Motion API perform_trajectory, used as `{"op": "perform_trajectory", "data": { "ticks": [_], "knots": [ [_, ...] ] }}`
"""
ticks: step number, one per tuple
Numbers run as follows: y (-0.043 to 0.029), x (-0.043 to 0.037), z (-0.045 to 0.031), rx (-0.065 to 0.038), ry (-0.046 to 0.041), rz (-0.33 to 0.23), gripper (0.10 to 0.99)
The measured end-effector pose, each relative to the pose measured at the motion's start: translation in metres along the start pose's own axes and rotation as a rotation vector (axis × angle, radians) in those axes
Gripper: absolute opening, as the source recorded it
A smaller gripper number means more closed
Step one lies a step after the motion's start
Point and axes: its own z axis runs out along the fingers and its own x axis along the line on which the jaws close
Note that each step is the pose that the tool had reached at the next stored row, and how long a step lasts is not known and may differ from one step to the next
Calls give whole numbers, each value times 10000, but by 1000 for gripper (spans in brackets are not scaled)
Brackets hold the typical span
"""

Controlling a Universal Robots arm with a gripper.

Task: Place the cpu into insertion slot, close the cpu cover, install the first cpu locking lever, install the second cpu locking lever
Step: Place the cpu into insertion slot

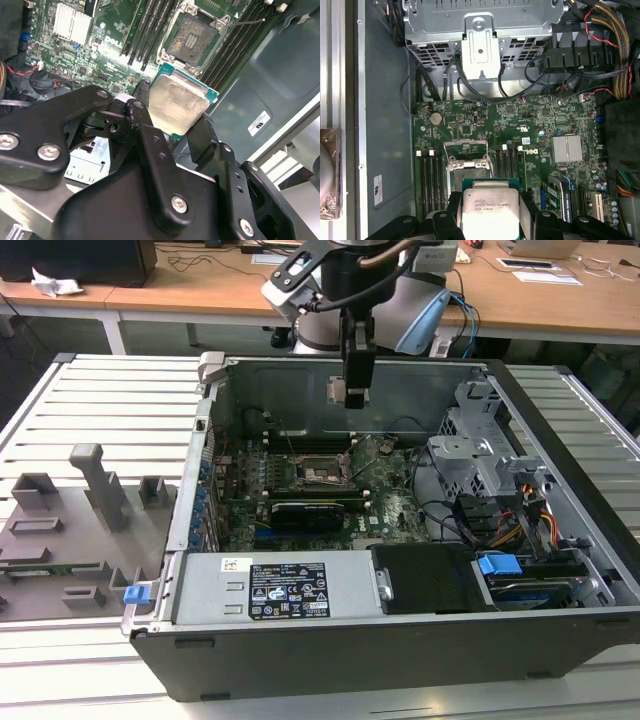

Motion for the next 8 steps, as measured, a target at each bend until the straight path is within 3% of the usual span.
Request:
{"op": "perform_trajectory", "data": {
  "ticks": [8],
  "knots": [
    [-1, 0, 8, -11, -50, 557, 541]
  ]
}}
